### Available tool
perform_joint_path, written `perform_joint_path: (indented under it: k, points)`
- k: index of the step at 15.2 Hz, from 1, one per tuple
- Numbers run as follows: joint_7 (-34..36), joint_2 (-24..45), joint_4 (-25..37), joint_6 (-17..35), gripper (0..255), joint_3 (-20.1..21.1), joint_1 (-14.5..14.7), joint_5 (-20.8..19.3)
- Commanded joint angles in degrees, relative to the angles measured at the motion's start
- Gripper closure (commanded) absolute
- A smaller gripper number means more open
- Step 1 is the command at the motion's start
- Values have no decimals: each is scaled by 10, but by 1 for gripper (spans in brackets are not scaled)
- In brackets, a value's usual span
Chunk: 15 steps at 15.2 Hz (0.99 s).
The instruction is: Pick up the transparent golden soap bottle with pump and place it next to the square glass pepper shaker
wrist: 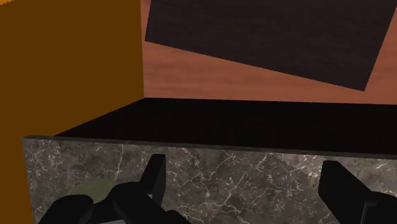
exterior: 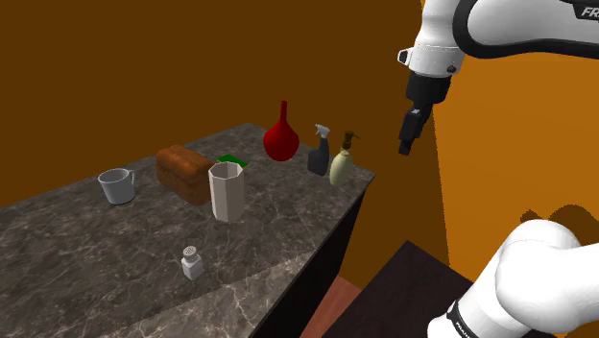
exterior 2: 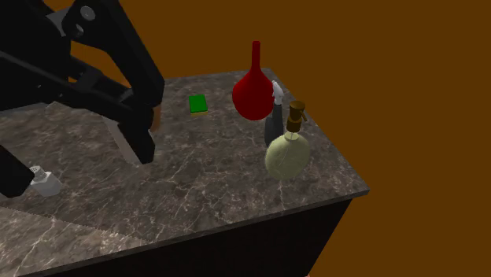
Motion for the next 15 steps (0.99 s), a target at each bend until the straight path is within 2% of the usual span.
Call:
perform_joint_path:
  k: [1,8,15]
  points:
    - [0,0,0,0,0,0,0,0]
    - [-36,126,45,79,0,-43,-22,-29]
    - [-71,264,126,137,0,-81,-41,-42]
